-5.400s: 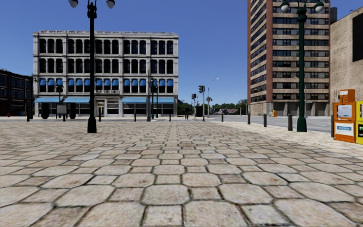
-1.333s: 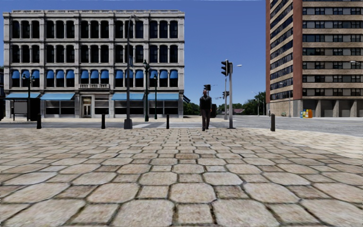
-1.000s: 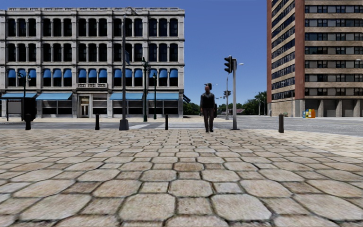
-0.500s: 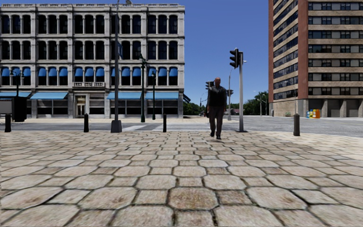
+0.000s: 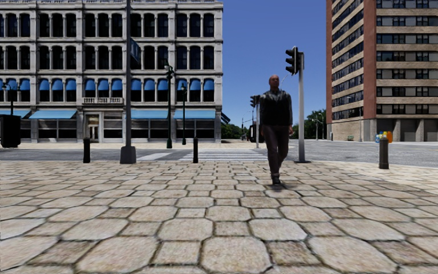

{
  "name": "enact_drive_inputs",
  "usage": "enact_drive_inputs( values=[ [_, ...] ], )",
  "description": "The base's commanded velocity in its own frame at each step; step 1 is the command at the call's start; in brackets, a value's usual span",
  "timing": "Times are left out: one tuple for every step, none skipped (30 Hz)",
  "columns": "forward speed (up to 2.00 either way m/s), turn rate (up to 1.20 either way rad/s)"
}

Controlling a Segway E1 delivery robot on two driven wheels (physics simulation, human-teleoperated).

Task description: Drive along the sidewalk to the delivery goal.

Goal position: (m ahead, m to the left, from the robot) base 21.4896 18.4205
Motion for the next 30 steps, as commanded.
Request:
enact_drive_inputs(
  values=[
    [2.00,0.00],
    [2.00,0.00],
    [2.00,0.00],
    [2.00,0.00],
    [2.00,0.00],
    [2.00,0.00],
    [2.00,0.00],
    [2.00,0.00],
    [2.00,0.00],
    [2.00,0.00],
    [2.00,0.00],
    [2.00,0.00],
    [2.00,0.00],
    [2.00,0.00],
    [2.00,0.00],
    [2.00,0.00],
    [2.00,0.00],
    [2.00,0.00],
    [2.00,0.00],
    [2.00,0.00],
    [2.00,0.00],
    [2.00,0.00],
    [2.00,0.00],
    [2.00,0.00],
    [2.00,0.00],
    [2.00,0.00],
    [2.00,0.00],
    [2.00,0.00],
    [2.00,0.00],
    [2.00,0.00]
  ],
)
